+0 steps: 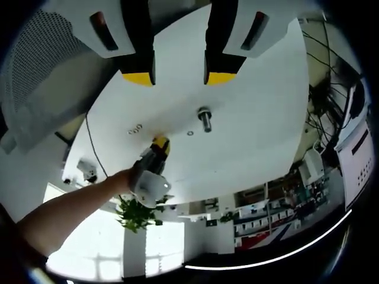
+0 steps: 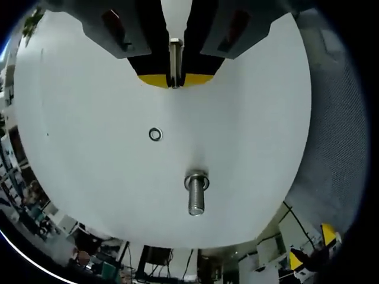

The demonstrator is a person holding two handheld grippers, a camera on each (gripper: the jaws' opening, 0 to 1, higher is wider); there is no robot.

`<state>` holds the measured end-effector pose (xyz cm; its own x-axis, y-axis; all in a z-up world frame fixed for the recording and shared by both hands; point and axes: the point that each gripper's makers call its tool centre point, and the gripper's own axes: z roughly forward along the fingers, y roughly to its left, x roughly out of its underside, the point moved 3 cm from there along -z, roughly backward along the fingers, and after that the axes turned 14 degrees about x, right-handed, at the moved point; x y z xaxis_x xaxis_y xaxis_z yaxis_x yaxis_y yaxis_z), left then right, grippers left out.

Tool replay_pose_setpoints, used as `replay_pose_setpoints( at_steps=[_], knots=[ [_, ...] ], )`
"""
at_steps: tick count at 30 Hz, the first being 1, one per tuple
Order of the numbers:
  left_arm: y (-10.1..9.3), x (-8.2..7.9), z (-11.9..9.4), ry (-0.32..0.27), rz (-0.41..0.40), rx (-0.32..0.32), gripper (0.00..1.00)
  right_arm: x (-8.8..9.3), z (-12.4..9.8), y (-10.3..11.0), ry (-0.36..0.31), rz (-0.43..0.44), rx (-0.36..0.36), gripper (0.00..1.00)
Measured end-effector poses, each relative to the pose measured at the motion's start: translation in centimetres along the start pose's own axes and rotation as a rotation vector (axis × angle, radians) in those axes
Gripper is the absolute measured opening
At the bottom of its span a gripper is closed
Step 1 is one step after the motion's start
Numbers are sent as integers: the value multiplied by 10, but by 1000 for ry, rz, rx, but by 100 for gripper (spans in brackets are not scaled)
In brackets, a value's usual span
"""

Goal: Place the washer onto the threaded stud by aligning its center hole with the stud, sliding it down to the base, and recovering from edge contact or off-axis alignment until the washer reaches the visible bottom stop.

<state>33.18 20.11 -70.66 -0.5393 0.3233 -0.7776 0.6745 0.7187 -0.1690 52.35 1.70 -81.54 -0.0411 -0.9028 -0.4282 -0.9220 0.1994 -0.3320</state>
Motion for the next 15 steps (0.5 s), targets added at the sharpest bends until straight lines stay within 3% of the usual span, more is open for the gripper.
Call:
replay_pose_setpoints(
  at_steps=[15],
  knots=[
    [-1,2,1,14,5,5,31,15,-24,-10,-54,94,63,9]
  ],
)
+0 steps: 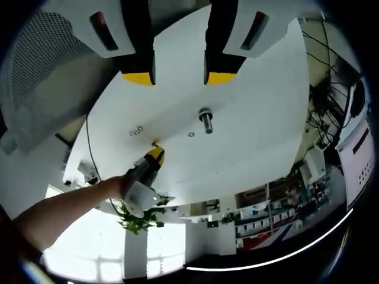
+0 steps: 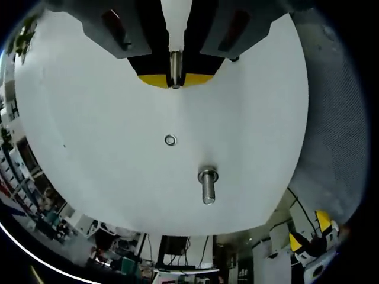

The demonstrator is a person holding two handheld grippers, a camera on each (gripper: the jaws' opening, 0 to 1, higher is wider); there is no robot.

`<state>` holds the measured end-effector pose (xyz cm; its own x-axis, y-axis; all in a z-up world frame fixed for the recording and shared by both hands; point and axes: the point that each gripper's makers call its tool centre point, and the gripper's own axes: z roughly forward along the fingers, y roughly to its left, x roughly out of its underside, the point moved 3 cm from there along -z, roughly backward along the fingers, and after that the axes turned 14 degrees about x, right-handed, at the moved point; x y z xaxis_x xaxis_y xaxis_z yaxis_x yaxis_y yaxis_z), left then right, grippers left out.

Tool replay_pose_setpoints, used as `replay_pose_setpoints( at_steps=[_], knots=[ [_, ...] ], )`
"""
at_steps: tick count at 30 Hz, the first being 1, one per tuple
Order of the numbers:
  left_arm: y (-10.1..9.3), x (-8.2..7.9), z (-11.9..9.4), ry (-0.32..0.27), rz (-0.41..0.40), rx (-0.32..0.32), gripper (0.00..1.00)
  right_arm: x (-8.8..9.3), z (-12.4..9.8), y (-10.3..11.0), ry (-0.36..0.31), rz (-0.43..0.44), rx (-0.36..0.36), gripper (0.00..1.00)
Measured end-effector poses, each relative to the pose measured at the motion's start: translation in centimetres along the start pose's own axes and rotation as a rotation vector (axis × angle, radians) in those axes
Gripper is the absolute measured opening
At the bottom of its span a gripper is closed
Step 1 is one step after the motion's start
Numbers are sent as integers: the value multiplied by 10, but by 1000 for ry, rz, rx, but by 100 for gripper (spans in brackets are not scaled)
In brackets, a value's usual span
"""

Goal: Place the washer onto the threaded stud by aligning its center hole with the stud, sliding it down to the base, and recovering from edge contact or off-axis alignment until the washer reaches the visible bottom stop.

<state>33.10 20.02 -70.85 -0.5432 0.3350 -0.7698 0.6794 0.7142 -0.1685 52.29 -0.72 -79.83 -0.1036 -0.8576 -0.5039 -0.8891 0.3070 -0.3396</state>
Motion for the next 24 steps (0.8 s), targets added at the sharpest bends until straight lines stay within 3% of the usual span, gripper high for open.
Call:
replay_pose_setpoints(
  at_steps=[24],
  knots=[
    [-1,0,0,8,12,-1,31,21,-22,-8,-35,156,82,9]
  ],
)
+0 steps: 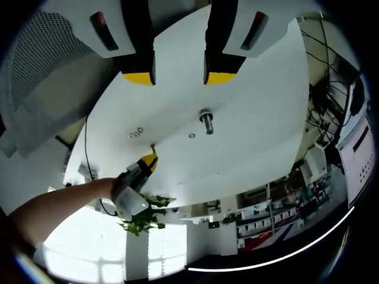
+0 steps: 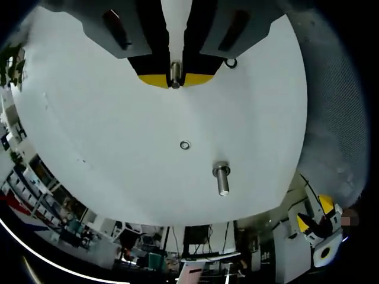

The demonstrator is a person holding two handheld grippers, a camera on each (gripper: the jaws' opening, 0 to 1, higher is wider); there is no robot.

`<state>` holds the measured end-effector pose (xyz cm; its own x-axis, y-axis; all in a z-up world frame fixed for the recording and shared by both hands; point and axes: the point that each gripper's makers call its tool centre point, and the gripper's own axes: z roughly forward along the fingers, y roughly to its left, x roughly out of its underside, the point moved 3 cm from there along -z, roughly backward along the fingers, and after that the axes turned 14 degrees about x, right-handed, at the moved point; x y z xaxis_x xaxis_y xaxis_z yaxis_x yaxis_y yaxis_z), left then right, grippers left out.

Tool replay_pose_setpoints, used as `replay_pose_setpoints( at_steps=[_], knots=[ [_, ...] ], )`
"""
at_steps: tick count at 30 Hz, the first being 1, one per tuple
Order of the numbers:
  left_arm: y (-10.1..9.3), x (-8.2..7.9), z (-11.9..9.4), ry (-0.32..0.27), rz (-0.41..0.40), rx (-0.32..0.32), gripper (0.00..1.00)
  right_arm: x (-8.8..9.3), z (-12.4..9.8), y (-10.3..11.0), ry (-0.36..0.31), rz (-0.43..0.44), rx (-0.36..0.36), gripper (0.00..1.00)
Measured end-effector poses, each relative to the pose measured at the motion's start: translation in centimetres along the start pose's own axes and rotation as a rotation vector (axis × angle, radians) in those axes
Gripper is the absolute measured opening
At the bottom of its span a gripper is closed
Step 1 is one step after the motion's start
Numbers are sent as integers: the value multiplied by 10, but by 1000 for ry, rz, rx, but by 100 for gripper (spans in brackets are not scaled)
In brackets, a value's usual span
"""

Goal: Place the washer onto the threaded stud by aligning its center hole with the stud, sliding it down to the base, and recovering from edge contact or off-axis alignment until the washer reaches the visible bottom stop.

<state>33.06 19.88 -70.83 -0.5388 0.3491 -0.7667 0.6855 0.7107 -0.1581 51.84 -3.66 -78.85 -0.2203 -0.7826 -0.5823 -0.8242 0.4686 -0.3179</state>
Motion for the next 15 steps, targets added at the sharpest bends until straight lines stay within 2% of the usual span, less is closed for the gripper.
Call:
replay_pose_setpoints(
  at_steps=[15],
  knots=[
    [-1,0,0,7,9,3,30,12,-6,-8,12,68,26,9]
  ],
)
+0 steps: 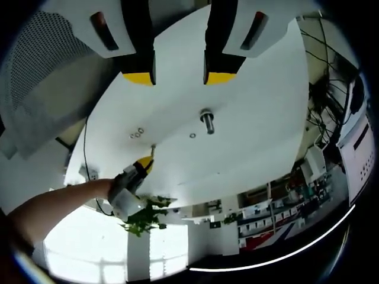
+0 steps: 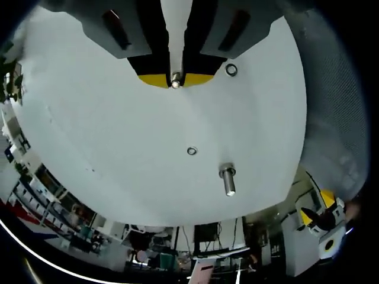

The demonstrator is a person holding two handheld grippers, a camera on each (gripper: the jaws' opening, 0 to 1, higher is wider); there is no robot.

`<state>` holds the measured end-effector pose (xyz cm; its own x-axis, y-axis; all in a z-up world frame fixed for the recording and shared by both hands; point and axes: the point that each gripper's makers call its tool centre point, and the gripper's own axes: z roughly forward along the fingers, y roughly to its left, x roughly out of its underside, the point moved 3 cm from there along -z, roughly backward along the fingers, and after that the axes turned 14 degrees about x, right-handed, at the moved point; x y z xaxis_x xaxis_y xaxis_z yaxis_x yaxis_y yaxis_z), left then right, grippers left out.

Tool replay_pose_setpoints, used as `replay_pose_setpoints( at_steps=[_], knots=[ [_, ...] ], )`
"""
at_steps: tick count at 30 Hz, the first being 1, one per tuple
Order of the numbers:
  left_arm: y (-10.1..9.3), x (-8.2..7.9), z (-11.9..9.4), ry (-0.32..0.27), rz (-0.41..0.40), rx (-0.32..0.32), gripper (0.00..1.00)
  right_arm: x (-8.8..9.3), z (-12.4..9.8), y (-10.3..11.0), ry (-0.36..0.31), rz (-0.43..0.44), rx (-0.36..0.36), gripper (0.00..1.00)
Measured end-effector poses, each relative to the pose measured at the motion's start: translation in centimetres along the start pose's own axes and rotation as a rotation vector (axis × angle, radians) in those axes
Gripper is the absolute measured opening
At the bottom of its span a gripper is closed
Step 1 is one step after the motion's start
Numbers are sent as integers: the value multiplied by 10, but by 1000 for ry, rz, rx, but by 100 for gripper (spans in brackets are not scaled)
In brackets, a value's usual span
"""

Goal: Place the washer onto the threaded stud by aligning its center hole with the stud, sliding it down to the base, and recovering from edge contact or off-axis alignment until the washer reaches the visible bottom stop.

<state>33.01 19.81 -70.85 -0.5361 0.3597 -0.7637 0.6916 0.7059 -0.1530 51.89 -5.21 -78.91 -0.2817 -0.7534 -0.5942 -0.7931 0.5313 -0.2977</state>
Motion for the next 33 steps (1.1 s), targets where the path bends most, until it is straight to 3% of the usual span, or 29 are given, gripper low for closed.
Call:
replay_pose_setpoints(
  at_steps=[14,20,26,33],
  knots=[
    [0,1,0,4,-1,1,30,3,0,1,18,23,-7,15],
    [1,1,0,1,-5,-1,30,-8,-4,-3,-7,7,16,18],
    [1,1,-1,0,-4,-4,30,-33,-5,-6,-52,-11,40,18],
    [2,-1,-2,-13,-8,-10,30,-66,16,11,-54,-61,6,20]
  ],
)
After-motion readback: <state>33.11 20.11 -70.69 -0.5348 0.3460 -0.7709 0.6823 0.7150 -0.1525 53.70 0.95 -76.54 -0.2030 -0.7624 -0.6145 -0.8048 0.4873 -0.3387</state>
